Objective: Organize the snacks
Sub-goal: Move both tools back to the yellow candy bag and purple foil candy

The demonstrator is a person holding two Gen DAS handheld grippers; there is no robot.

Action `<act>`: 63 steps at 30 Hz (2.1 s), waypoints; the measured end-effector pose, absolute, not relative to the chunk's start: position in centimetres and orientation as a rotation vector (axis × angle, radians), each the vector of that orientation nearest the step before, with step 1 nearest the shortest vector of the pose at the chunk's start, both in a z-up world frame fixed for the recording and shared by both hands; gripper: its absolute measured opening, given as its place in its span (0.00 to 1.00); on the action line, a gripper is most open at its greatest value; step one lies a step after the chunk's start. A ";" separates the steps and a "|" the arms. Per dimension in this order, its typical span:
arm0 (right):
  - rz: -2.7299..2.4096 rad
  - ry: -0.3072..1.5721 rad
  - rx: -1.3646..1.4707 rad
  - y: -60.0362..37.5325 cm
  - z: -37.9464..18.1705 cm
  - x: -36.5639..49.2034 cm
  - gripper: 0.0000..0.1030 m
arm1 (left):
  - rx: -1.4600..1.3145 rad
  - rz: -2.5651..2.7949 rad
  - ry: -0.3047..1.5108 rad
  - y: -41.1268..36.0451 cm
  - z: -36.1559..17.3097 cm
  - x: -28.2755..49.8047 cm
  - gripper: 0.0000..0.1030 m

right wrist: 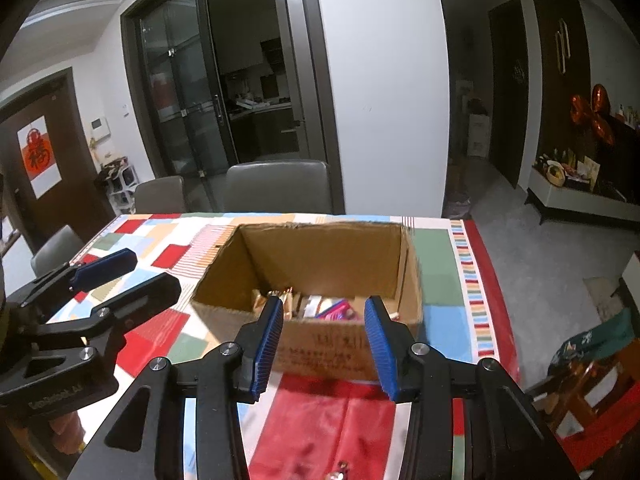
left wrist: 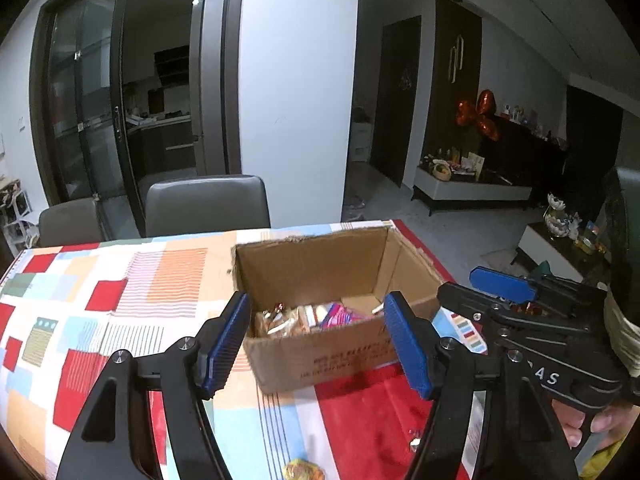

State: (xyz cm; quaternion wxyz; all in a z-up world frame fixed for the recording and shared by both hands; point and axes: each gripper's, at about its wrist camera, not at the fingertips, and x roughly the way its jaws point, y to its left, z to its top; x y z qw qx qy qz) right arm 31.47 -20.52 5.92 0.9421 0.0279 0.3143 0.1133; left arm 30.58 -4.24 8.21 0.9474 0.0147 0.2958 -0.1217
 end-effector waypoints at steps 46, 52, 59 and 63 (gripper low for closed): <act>0.133 1.020 0.079 -20.3 -12.8 25.1 0.42 | -0.037 -0.124 1.043 -1.6 -12.2 27.1 0.67; 0.150 1.032 0.073 -19.9 -13.5 25.3 0.31 | -0.045 -0.117 1.047 -2.0 -12.7 27.8 0.59; 0.145 1.025 0.043 -19.6 -13.7 25.5 0.24 | -0.039 -0.102 1.032 -1.4 -12.8 27.8 0.39; 0.153 1.023 0.054 -19.7 -13.6 25.4 0.23 | -0.046 -0.111 1.034 -1.3 -12.7 27.6 0.39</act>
